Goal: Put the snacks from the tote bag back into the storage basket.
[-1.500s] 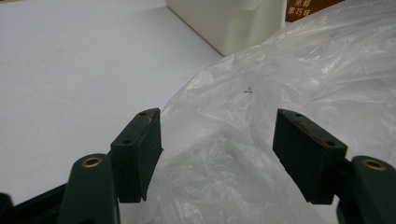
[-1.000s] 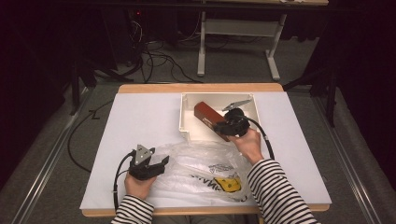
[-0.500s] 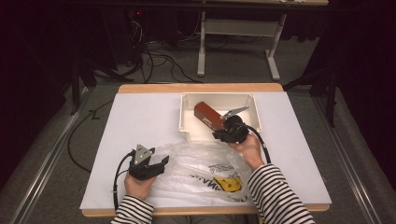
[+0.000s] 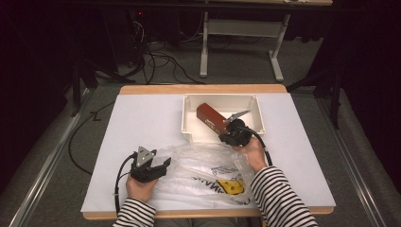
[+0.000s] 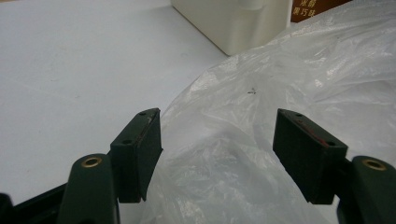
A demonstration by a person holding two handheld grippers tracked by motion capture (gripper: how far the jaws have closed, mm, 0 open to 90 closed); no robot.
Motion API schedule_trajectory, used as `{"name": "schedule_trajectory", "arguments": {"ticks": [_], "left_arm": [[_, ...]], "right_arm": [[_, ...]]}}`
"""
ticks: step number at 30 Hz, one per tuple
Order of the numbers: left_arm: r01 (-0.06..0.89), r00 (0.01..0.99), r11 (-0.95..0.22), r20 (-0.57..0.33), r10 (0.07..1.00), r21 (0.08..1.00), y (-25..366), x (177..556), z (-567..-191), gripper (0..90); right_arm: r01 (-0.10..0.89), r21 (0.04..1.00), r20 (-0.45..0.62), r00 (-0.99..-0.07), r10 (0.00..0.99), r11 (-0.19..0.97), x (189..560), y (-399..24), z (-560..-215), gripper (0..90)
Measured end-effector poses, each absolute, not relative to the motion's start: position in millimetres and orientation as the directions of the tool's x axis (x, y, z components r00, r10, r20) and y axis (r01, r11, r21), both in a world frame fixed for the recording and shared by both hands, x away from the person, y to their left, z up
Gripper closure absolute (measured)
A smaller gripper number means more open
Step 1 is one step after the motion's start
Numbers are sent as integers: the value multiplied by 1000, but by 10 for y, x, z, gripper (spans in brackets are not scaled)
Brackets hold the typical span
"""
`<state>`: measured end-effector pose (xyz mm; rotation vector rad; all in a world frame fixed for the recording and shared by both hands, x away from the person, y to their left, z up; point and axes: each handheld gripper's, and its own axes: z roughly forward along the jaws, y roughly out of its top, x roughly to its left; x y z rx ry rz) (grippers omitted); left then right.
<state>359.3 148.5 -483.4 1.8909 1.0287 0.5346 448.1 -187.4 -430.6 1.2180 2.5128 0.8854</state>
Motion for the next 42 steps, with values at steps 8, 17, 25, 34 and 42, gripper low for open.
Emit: {"name": "schedule_trajectory", "arguments": {"ticks": [8, 17, 25, 34, 42], "left_arm": [[447, 563, -258, -45, 825, 857, 1484, 3600, -4835, 331], [441, 561, -237, -60, 826, 866, 1504, 3590, -4834, 330], [437, 558, -244, -48, 828, 866, 1495, 3587, -4834, 331], [447, 569, -264, -44, 821, 855, 1481, 3603, -4837, 331], [432, 574, -242, -57, 817, 869, 1506, 3587, -4834, 330]], "right_arm": [[665, 583, 65, -611, 789, 467, 4555, -1934, -4358, 900], [678, 568, 50, -594, 803, 466, 4616, -1903, -4409, 900], [690, 578, 59, -568, 821, 436, 4679, -1977, -4440, 900], [694, 568, 42, -562, 826, 443, 4698, -1995, -4447, 900], [707, 556, 44, -550, 834, 437, 4768, -1994, -4495, 900]]}}
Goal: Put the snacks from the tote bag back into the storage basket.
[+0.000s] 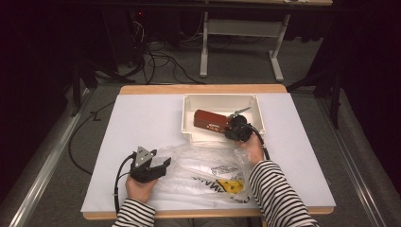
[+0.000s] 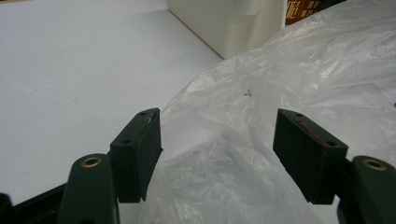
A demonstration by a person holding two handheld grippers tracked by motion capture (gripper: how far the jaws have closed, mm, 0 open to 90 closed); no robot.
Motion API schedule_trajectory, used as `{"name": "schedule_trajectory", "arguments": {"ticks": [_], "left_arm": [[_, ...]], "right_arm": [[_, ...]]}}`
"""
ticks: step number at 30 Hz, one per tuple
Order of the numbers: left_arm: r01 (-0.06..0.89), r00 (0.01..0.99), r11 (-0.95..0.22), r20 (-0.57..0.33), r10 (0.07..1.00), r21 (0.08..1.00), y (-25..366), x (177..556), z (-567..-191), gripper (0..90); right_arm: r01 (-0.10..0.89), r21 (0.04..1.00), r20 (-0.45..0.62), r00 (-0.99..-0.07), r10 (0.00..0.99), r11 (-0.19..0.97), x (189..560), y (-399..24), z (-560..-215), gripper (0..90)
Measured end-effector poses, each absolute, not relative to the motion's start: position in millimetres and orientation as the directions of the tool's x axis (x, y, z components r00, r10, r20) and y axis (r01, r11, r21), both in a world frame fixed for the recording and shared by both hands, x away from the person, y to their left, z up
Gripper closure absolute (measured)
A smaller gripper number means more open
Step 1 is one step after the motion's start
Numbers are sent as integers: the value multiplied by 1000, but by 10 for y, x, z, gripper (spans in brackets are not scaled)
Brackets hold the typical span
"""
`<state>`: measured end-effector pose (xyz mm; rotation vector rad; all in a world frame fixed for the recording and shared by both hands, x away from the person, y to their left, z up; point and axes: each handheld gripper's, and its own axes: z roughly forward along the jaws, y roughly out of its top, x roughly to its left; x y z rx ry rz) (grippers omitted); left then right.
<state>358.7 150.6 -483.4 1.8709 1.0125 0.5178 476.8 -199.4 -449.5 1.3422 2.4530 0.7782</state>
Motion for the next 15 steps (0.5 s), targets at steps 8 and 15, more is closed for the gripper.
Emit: {"name": "schedule_trajectory", "arguments": {"ticks": [8, 15], "left_arm": [[434, 574, -243, -59, 817, 868, 1506, 3591, -4835, 330], [432, 576, -244, -58, 815, 868, 1506, 3588, -4834, 330]], "right_arm": [[701, 559, 38, -556, 831, 443, 4831, -1920, -4454, 900], [704, 566, 48, -547, 836, 429, 4900, -1910, -4508, 900]]}}
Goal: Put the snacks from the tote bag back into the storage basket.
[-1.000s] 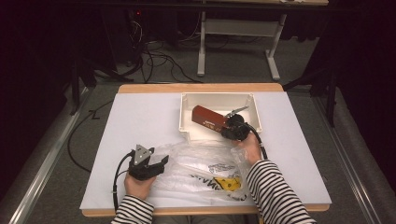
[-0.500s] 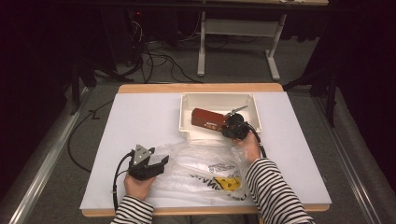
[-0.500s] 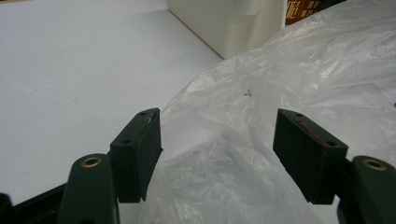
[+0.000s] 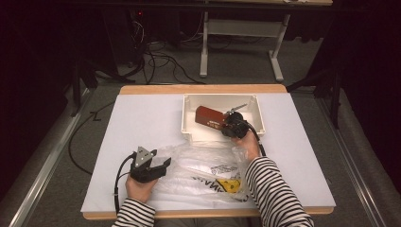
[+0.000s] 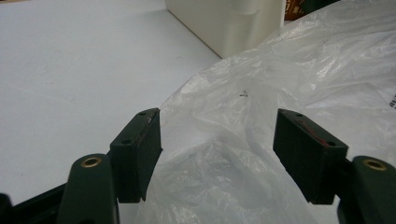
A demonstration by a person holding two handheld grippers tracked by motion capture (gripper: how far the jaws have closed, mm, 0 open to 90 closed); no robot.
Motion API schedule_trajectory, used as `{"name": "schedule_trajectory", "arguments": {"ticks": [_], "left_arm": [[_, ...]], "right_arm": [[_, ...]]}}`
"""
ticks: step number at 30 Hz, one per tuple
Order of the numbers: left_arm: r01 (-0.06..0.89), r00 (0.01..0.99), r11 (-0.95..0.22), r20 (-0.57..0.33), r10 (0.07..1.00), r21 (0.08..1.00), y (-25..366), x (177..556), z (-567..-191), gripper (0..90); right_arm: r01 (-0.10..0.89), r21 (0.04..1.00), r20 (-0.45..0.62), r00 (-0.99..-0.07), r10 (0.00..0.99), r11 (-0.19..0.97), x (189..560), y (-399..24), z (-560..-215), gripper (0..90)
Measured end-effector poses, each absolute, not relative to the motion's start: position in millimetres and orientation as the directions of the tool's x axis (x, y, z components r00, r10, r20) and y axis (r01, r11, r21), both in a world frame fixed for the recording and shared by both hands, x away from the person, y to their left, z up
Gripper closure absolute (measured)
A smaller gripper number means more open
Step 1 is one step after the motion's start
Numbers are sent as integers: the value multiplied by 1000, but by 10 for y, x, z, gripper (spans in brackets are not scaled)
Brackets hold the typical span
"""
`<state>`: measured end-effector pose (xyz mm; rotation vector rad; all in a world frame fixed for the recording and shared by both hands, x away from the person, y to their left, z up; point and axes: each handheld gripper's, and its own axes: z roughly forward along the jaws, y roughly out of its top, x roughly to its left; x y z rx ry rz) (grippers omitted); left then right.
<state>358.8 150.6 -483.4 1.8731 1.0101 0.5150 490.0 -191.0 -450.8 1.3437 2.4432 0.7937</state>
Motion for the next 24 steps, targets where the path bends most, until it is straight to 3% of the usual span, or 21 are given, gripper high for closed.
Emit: {"name": "schedule_trajectory", "arguments": {"ticks": [24], "left_arm": [[436, 587, -296, -20, 809, 850, 1441, 3598, -4838, 331]], "right_arm": [[757, 569, 76, -438, 896, 322, 4957, -2122, -4513, 897]]}}
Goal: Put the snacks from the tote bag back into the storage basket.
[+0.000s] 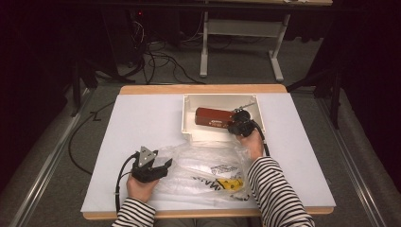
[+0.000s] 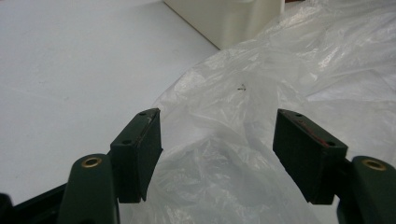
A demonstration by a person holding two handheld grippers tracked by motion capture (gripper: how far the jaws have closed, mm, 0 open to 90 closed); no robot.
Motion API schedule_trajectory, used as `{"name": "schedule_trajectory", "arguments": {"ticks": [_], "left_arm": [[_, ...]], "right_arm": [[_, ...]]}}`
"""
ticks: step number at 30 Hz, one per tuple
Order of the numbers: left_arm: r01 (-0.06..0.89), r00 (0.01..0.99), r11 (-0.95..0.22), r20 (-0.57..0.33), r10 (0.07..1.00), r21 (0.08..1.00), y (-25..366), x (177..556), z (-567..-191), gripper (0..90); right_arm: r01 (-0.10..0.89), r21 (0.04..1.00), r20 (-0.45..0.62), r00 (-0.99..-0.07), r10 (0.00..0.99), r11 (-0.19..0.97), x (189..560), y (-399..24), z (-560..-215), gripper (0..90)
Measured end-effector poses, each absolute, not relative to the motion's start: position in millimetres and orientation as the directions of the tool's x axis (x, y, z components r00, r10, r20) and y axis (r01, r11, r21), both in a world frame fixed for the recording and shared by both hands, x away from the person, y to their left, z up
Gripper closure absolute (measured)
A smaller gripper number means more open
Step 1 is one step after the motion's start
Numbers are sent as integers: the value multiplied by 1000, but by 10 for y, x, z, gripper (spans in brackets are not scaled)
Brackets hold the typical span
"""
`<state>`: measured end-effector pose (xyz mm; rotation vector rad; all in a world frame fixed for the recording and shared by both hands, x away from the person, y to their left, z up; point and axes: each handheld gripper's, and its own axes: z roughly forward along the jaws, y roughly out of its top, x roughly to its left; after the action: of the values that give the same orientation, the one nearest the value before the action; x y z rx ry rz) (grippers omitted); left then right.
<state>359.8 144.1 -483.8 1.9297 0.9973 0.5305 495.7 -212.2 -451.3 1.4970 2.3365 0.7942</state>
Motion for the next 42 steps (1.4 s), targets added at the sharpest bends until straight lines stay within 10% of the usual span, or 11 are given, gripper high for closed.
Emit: {"name": "schedule_trajectory", "arguments": {"ticks": [42], "left_arm": [[464, 589, -253, -83, 804, 849, 1688, 3613, -4565, 345]], "right_arm": [[594, 747, 99, -545, 833, 300, 4284, -2356, -4043, 636]]}}
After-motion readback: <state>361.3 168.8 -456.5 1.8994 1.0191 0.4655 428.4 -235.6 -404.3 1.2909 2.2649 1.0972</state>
